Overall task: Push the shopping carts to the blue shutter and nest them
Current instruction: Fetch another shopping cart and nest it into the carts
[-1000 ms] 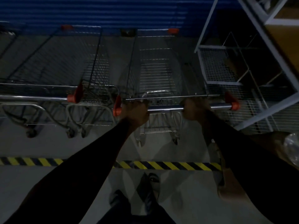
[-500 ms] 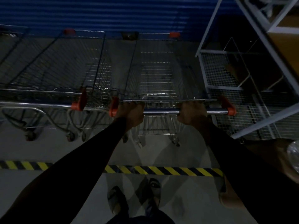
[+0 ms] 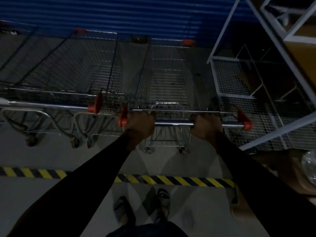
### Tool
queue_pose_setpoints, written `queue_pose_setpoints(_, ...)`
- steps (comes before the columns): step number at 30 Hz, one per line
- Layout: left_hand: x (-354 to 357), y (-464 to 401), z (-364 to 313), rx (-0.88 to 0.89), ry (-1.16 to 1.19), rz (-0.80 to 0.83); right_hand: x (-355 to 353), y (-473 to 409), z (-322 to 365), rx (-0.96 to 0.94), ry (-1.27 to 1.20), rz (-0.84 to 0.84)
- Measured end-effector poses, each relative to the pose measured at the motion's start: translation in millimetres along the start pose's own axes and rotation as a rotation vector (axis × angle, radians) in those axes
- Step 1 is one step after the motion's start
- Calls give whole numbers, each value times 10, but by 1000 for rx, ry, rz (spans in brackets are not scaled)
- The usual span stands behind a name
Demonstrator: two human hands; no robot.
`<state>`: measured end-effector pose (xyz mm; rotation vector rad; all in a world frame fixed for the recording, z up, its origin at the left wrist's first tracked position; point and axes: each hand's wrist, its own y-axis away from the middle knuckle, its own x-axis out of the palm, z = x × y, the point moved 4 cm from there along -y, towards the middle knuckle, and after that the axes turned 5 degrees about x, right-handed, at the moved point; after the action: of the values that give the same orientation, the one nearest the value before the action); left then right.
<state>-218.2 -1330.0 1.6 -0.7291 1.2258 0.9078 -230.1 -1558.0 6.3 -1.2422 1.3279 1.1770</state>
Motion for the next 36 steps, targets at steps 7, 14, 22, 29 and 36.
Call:
queue_pose_setpoints(7,-74,205,97,-33,26,-9,-52,147,171,11,-34,0)
queue_pose_setpoints(14,-73,443,230,-38,-36,-8,-56,272,387,2,-3,33)
queue_pose_setpoints(22,-102,477,204,-41,73,14,-127,362,384,-20,33,79)
queue_pose_setpoints(29,-56,560,228,-24,61,-4,-84,493,448,-13,66,40)
queue_pose_setpoints(36,-68,662,107,-25,54,-6,-50,644,384,4,8,30)
